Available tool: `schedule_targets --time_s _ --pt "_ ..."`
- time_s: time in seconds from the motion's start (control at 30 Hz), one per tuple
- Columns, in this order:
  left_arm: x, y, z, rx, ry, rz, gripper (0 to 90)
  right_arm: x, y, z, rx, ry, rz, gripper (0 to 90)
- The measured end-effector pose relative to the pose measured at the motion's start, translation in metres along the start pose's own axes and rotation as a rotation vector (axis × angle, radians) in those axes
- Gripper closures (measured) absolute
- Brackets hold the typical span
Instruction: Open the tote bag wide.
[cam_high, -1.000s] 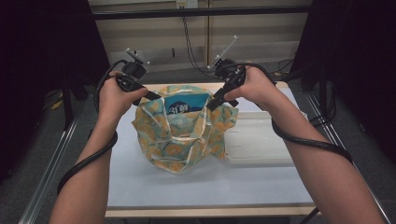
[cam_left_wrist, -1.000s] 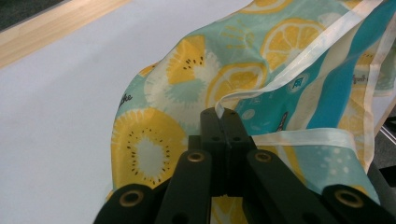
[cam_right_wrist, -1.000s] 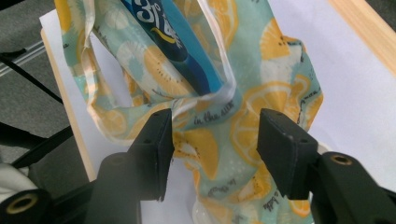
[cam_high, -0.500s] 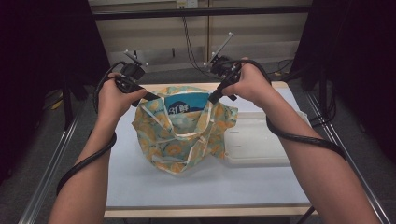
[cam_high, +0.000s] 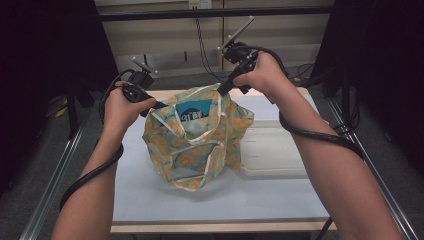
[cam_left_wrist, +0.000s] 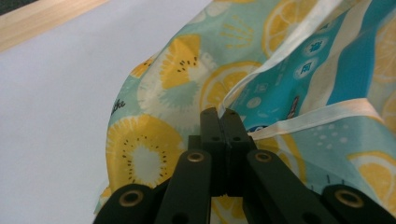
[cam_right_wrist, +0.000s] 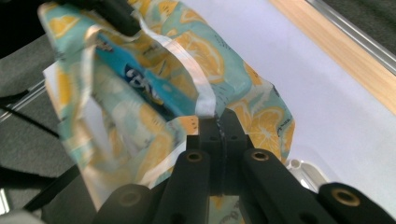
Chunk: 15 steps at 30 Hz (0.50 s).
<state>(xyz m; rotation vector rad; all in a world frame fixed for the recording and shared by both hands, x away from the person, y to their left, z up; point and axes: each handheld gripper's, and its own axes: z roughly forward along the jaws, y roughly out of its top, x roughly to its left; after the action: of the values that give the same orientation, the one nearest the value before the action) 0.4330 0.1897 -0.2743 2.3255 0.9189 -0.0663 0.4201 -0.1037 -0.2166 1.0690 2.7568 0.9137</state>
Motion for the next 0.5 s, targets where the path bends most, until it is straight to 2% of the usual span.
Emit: schedule_targets --time_s 0.1,0.2,0.23,0.37,0.4,0.43,0.5 --pt "0.001 -0.003 0.000 -0.011 0.008 -0.002 88.6 0.000 0.001 0.013 0.019 0.002 0.003 90.0" --pt "0.002 -0.004 -0.006 -0.013 0.033 0.006 77.0 0.001 -0.001 0.025 0.049 0.005 -0.020 90.0" --pt "0.001 -0.005 -0.009 -0.023 0.043 -0.010 71.1 0.001 -0.002 0.027 0.056 0.008 -0.025 90.0" --pt "-0.001 -0.007 -0.022 -0.050 0.066 -0.015 55.1 0.000 -0.006 0.030 0.058 0.015 -0.022 90.0" --pt "-0.002 -0.007 -0.025 -0.061 0.073 -0.013 52.4 0.000 -0.006 0.030 0.054 0.012 -0.017 90.0" --pt "-0.004 -0.008 -0.027 -0.088 0.077 -0.029 49.0 0.000 -0.007 0.030 0.059 0.014 -0.021 90.0" --pt "-0.006 -0.008 -0.033 -0.085 0.076 -0.008 47.0 -0.001 -0.007 0.031 0.059 0.012 -0.021 90.0"
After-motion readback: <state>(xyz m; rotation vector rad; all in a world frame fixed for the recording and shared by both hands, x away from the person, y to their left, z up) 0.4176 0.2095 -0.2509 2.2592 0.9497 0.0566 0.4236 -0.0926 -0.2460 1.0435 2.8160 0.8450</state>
